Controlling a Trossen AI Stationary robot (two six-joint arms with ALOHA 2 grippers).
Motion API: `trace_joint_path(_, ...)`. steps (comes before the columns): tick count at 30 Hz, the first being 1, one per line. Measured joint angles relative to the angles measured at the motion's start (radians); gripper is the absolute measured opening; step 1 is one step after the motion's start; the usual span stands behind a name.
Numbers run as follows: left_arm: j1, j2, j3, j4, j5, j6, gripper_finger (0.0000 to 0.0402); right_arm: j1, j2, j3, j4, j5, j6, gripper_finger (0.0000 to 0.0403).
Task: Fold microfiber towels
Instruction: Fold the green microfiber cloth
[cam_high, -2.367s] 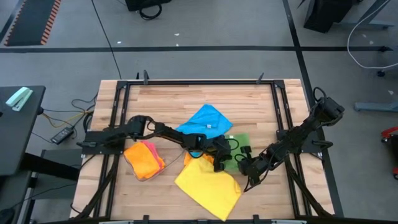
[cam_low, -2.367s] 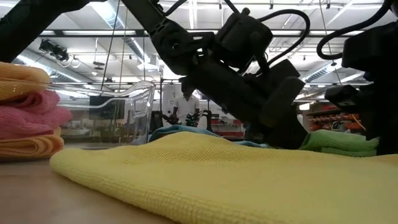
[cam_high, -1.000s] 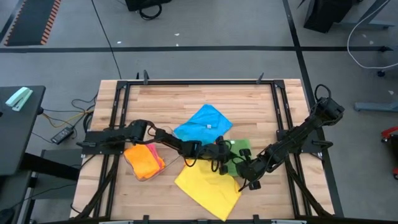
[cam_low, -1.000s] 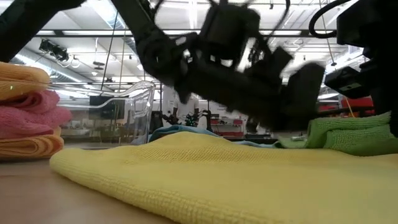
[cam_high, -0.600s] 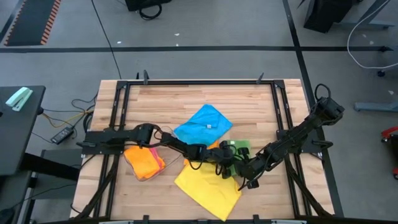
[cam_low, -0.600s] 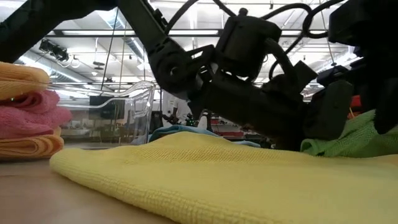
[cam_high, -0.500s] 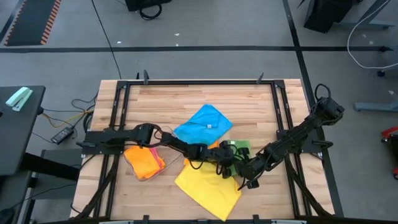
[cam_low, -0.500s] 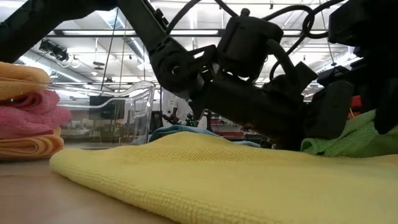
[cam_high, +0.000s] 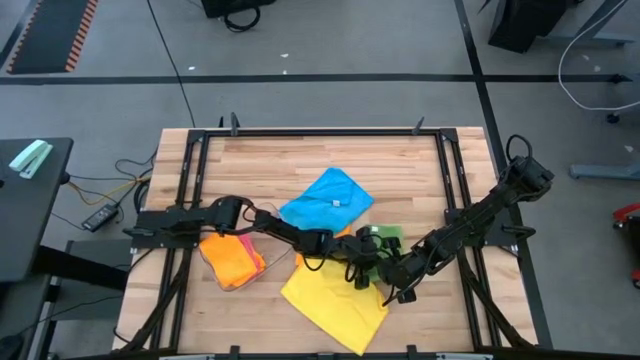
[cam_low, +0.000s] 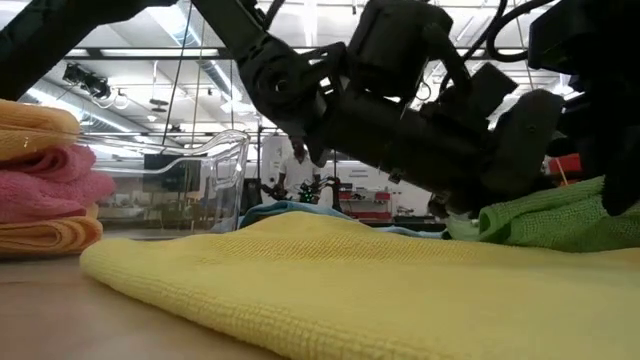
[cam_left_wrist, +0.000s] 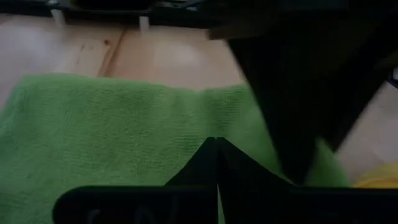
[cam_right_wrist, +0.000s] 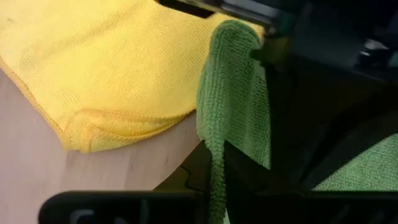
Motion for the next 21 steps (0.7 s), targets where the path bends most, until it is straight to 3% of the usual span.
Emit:
trace_joint_path(6, 0.003, 0.053, 0.005, -0.022, -0.018, -0.084, 0.0015, 0.000, 0.000, 0.000, 0.002, 0.013, -0.001, 0.0037)
trace_joint_path(12, -0.001, 0.005, -0.001, -0.044, -0.006, 0.001, 0.0006, 0.001, 0.000, 0.000, 0.001, 0.014, 0.004, 0.0037)
trace_joint_path(21, 0.001, 0.014, -0.002, -0.097, -0.004, -0.026, 0.0011, 0.001, 0.000, -0.001, 0.000, 0.014, 0.000, 0.0037)
